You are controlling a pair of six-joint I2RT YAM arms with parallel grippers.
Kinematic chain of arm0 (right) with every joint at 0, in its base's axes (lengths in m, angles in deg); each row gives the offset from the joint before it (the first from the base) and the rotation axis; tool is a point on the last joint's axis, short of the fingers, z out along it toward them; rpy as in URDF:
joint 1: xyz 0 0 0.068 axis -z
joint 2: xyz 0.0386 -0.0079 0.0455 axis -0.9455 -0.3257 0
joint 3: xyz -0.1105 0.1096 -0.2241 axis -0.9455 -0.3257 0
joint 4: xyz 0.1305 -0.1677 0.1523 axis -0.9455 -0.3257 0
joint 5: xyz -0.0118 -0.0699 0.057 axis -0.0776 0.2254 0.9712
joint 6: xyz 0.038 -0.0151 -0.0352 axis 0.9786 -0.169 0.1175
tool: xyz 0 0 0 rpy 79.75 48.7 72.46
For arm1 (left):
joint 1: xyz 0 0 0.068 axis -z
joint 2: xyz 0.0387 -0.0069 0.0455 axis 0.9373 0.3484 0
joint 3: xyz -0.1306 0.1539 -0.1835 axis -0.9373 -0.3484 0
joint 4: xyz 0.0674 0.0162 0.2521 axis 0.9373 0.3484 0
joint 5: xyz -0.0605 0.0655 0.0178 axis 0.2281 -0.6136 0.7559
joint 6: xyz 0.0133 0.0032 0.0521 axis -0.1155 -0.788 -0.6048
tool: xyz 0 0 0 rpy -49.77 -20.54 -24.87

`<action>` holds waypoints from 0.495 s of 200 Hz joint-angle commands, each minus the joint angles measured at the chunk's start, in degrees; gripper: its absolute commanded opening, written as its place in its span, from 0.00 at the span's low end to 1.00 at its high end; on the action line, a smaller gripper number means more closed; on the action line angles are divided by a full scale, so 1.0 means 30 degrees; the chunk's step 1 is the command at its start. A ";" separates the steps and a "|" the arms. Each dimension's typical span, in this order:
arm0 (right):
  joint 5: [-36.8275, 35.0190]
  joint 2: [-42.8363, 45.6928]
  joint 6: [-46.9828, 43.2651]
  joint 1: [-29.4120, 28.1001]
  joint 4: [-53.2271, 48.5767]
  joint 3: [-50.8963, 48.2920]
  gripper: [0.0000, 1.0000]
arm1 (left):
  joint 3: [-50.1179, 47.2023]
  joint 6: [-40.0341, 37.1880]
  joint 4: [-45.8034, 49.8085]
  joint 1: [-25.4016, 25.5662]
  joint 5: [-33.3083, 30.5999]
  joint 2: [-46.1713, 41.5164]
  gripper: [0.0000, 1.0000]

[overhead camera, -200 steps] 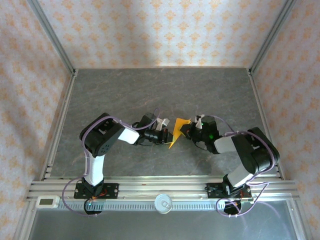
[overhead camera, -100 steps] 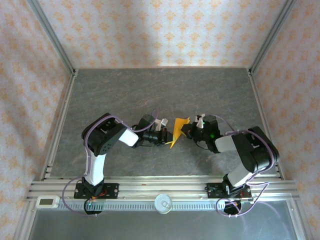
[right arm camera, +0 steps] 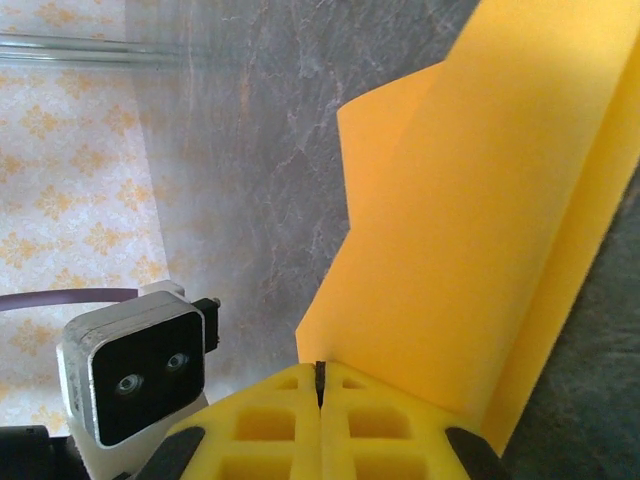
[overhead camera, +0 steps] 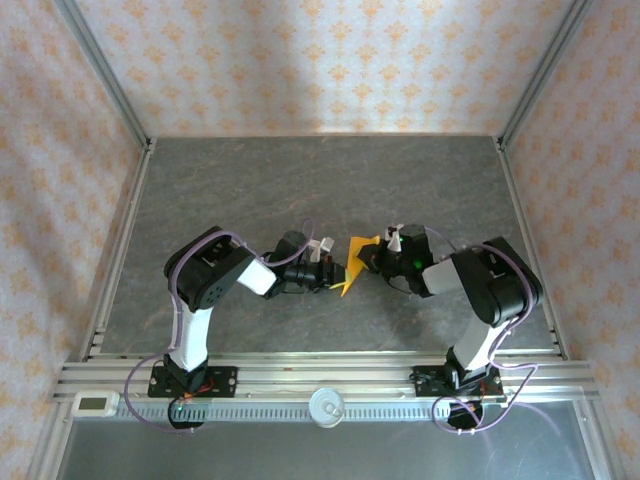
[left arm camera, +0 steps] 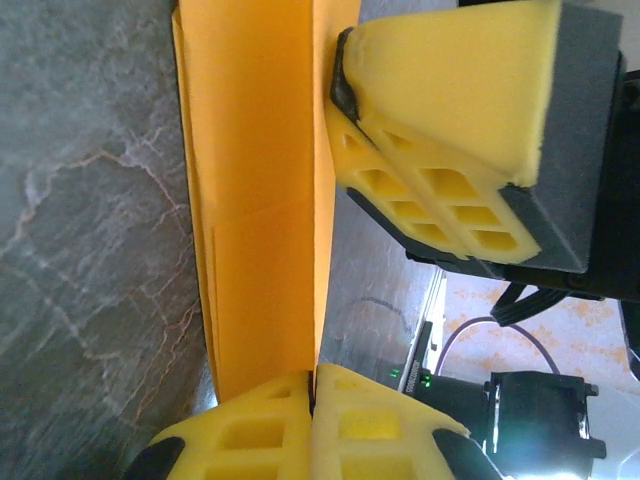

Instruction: Fold a paper plane with a square sheet of paper (pick it up from the middle)

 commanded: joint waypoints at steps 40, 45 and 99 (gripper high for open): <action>0.0350 -0.0243 -0.0946 0.0247 -0.0140 0.0374 0.00 | -0.0425 0.0274 0.0520 -0.0183 -0.0697 0.1005 0.00; 0.0362 -0.0295 -0.0963 0.0236 -0.0142 0.0375 0.00 | -0.0390 0.0219 0.0638 -0.0183 -0.0743 0.1018 0.00; 0.0112 -0.0581 -0.1235 0.0232 -0.0769 0.0710 0.00 | -0.0098 -0.0364 0.2109 -0.0187 -0.1043 0.1095 0.00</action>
